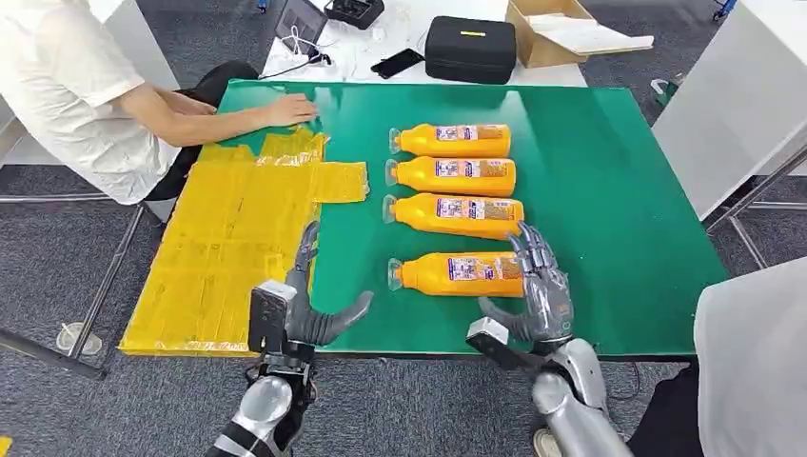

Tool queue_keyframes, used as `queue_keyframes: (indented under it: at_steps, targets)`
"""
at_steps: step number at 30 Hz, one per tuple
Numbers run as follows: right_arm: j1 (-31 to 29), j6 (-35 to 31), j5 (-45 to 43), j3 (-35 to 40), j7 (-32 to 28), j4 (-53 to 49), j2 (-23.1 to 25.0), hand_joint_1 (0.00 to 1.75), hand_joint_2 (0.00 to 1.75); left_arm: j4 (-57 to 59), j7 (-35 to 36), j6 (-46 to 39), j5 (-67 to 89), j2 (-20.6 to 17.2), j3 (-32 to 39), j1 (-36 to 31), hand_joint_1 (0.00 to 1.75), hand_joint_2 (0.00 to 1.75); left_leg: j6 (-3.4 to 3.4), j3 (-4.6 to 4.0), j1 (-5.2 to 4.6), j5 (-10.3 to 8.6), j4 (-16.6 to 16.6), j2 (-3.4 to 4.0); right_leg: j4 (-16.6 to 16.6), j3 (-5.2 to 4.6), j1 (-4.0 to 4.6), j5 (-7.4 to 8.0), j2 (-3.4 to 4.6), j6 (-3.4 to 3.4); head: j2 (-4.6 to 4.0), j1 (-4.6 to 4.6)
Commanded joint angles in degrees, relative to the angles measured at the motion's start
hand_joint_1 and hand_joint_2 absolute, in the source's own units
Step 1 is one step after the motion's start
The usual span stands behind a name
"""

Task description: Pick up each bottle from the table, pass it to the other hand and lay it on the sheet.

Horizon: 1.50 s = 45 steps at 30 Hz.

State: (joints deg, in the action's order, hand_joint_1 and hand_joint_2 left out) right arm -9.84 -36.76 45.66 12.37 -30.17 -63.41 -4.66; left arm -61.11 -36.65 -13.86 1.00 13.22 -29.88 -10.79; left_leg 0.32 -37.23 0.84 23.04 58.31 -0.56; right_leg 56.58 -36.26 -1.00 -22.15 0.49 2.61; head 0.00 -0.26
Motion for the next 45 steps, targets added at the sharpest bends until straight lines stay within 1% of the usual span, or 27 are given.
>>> queue_keyframes:
  at_steps: [1,2,4,5,7,8,9,11,13,14,15,16,20,21,23,24,26,27,28,29,30,33,35,42,43,44,45]
  targets:
    - [-5.36,1.53,2.04,1.54,2.10,7.71,-2.50,0.00,1.75,3.35,0.27,0.47,-0.74,-0.72,-2.33,-2.40,0.00,1.75,0.01,0.17,0.01,0.06,-0.04,0.09,-0.04,0.16,0.04,-0.04,0.03,-0.07,0.00,0.00]
    - [-5.36,1.53,2.04,1.54,2.10,7.71,-2.50,0.00,1.75,3.35,0.27,0.47,-0.74,-0.72,-2.33,-2.40,0.00,1.75,0.03,0.35,0.00,0.15,-0.04,0.11,-0.05,0.34,0.04,-0.12,0.01,-0.12,0.00,0.02]
    - [-7.69,4.05,1.47,2.15,3.04,10.81,-2.29,0.00,1.75,3.59,0.59,0.63,-0.98,-0.62,-2.56,-2.83,0.00,1.75,0.02,0.15,0.02,0.07,-0.02,0.12,-0.04,0.14,0.04,-0.04,0.06,-0.07,0.00,0.00]
    - [-8.77,4.94,1.46,2.43,3.55,11.96,-2.28,0.00,1.75,3.58,0.78,0.65,-1.15,-0.52,-2.59,-3.01,0.00,1.75,0.04,0.33,0.00,0.14,-0.02,0.19,-0.04,0.30,0.04,-0.08,0.09,-0.10,0.00,0.00]
    - [-9.21,5.05,1.51,2.46,3.67,12.31,-2.19,0.00,1.75,3.54,0.86,0.61,-1.19,-0.45,-2.59,-3.08,0.00,1.75,0.05,0.23,0.02,0.11,0.01,0.18,-0.03,0.22,0.05,-0.05,0.10,-0.09,0.00,0.00]
    - [-9.21,5.05,1.51,2.46,3.67,12.31,-2.19,0.00,1.75,3.54,0.86,0.61,-1.19,-0.45,-2.59,-3.08,0.00,1.75,0.07,0.33,-0.01,0.15,0.01,0.19,-0.02,0.32,0.04,-0.09,0.08,-0.12,0.00,0.02]
    - [-9.63,5.42,1.48,2.60,3.65,13.09,-2.13,0.00,1.75,3.55,0.88,0.72,-1.19,-0.48,-2.69,-3.17,0.00,1.75,0.04,0.17,0.00,0.07,-0.01,0.13,-0.02,0.16,0.02,-0.04,0.05,-0.08,0.00,0.00]
    - [-11.99,6.65,1.02,2.95,3.62,16.21,-1.31,0.00,1.75,4.12,1.35,0.79,-1.42,-0.10,-2.94,-3.78,0.00,1.75,0.05,0.24,0.00,0.09,-0.01,0.16,-0.03,0.23,0.03,-0.05,0.07,-0.11,0.00,0.00]
    - [-13.35,6.73,1.24,3.40,3.55,18.59,-0.83,0.00,1.75,5.05,2.35,0.95,-1.87,0.29,-3.06,-4.30,0.00,1.75,0.02,0.12,0.02,0.06,-0.01,0.13,-0.03,0.12,0.03,-0.01,0.08,-0.08,0.00,0.00]
    - [-13.45,6.97,0.93,3.37,3.52,18.98,-0.62,0.00,1.75,5.23,2.60,0.91,-2.00,0.39,-3.07,-4.37,0.00,1.75,0.05,0.40,0.02,0.17,0.00,0.24,-0.03,0.38,0.07,-0.09,0.12,-0.17,0.00,0.02]
    - [-13.62,7.96,0.75,4.16,3.21,19.52,-0.51,0.00,1.75,5.72,3.40,0.85,-2.23,0.58,-3.37,-4.62,0.00,1.75,0.03,0.22,-0.01,0.08,-0.02,0.15,-0.02,0.20,0.02,-0.04,0.07,-0.10,0.00,0.02]
    - [-13.60,8.11,0.78,4.35,3.19,19.51,-0.53,0.00,1.75,5.77,3.56,0.83,-2.31,0.60,-3.39,-4.67,0.00,1.75,0.03,0.34,0.01,0.13,-0.02,0.17,-0.03,0.34,0.05,-0.09,0.06,-0.14,0.00,0.02]
    - [-12.10,12.36,-0.53,6.61,3.25,16.23,-0.97,0.00,1.75,5.65,4.47,0.74,-1.94,0.40,-4.59,-4.76,0.00,1.75,0.01,0.14,0.01,0.05,-0.04,0.04,-0.03,0.14,0.03,-0.05,-0.01,-0.07,0.00,0.02]
    - [-11.96,13.33,-0.68,7.07,3.50,15.67,-1.23,0.00,1.75,5.62,4.71,0.90,-1.94,0.35,-4.76,-4.73,0.00,1.75,0.02,0.29,0.02,0.12,-0.03,0.07,-0.03,0.30,0.05,-0.12,-0.02,-0.12,0.00,0.00]
    - [-11.81,13.96,-0.88,7.29,3.78,14.90,-1.57,0.00,1.75,5.53,4.86,0.97,-1.95,0.32,-4.92,-4.63,0.00,1.75,0.02,0.12,0.00,0.06,-0.03,0.07,-0.02,0.11,0.02,-0.05,0.02,-0.06,0.00,0.00]
    - [-11.80,15.48,-1.18,7.87,4.35,14.40,-2.05,0.00,1.75,5.64,5.96,2.03,-2.76,0.34,-4.94,-4.64,0.00,1.75,0.03,0.33,0.01,0.16,-0.01,0.14,-0.01,0.32,0.05,-0.13,0.05,-0.12,0.00,0.02]
    - [-12.15,17.83,-1.58,8.98,5.43,14.02,-2.99,0.00,1.75,5.57,9.53,7.28,-7.09,0.32,-4.63,-4.55,0.00,1.75,0.03,0.11,-0.01,0.06,-0.01,0.04,0.00,0.12,0.02,-0.06,-0.01,-0.07,0.00,0.02]
    - [-12.84,19.99,-0.88,10.48,6.97,14.03,-4.33,0.00,1.75,5.22,10.06,8.62,-8.06,0.19,-5.09,-4.56,0.00,1.75,0.04,0.25,0.00,0.12,0.01,0.06,0.01,0.26,0.04,-0.12,-0.02,-0.11,0.00,0.00]
    - [-13.28,21.17,-0.83,10.95,7.76,14.25,-4.92,0.00,1.75,5.09,10.61,9.14,-8.43,0.16,-5.37,-4.59,0.00,1.75,0.04,0.12,-0.02,0.07,0.00,0.04,0.01,0.13,0.01,-0.06,-0.02,-0.07,0.00,0.00]
    - [-13.65,22.94,-0.57,11.80,8.90,14.22,-5.93,0.00,1.75,4.89,11.32,9.52,-8.68,0.04,-5.80,-4.55,0.00,1.75,0.07,0.41,-0.01,0.20,0.05,0.11,0.03,0.43,0.05,-0.17,-0.02,-0.16,0.00,0.00]
    - [-14.00,24.78,-0.40,12.47,9.91,14.38,-6.70,0.00,1.75,4.92,12.14,9.95,-8.90,0.01,-6.13,-4.57,0.00,1.75,0.05,0.10,-0.04,0.06,0.01,0.04,0.03,0.11,-0.01,-0.06,-0.03,-0.07,0.00,0.00]
    - [-14.51,27.98,0.17,14.21,12.16,13.82,-8.58,0.00,1.75,4.95,13.54,10.86,-9.43,0.02,-6.88,-4.58,0.00,1.75,0.04,0.08,-0.03,0.05,0.00,0.02,0.01,0.11,-0.01,-0.05,-0.04,-0.06,0.00,0.00]
    - [-14.87,28.83,1.95,15.53,15.26,12.94,-9.63,0.00,1.75,4.98,14.09,10.67,-9.32,0.06,-7.09,-4.55,0.00,1.75,0.04,0.07,-0.05,0.05,0.00,0.01,0.01,0.10,-0.02,-0.06,-0.03,-0.06,0.00,0.02]
    - [-14.76,29.30,1.83,15.80,15.79,12.13,-9.85,0.00,1.75,5.03,14.13,10.71,-9.32,0.02,-7.10,-4.58,0.00,1.75,0.04,0.27,-0.02,0.12,-0.01,0.04,-0.01,0.28,0.02,-0.10,-0.03,-0.11,0.00,0.00]
    - [-14.76,29.30,1.83,15.80,15.79,12.13,-9.85,0.00,1.75,5.03,14.13,10.71,-9.32,0.02,-7.10,-4.58,0.00,1.75,0.03,0.15,-0.02,0.08,-0.01,0.07,-0.02,0.15,0.01,-0.05,0.01,-0.07,0.00,0.00]
    - [-14.76,29.30,1.83,15.80,15.79,12.13,-9.85,0.00,1.75,5.03,14.13,10.71,-9.32,0.02,-7.10,-4.58,0.00,1.75,0.04,0.31,-0.02,0.15,0.01,0.12,-0.01,0.31,0.03,-0.11,0.03,-0.12,0.00,0.00]
    - [-14.76,29.30,1.83,15.80,15.79,12.13,-9.85,0.00,1.75,5.03,14.13,10.71,-9.32,0.02,-7.10,-4.58,0.00,1.75,0.04,0.23,-0.01,0.11,0.01,0.07,-0.01,0.24,0.03,-0.09,-0.01,-0.09,0.02,0.00]
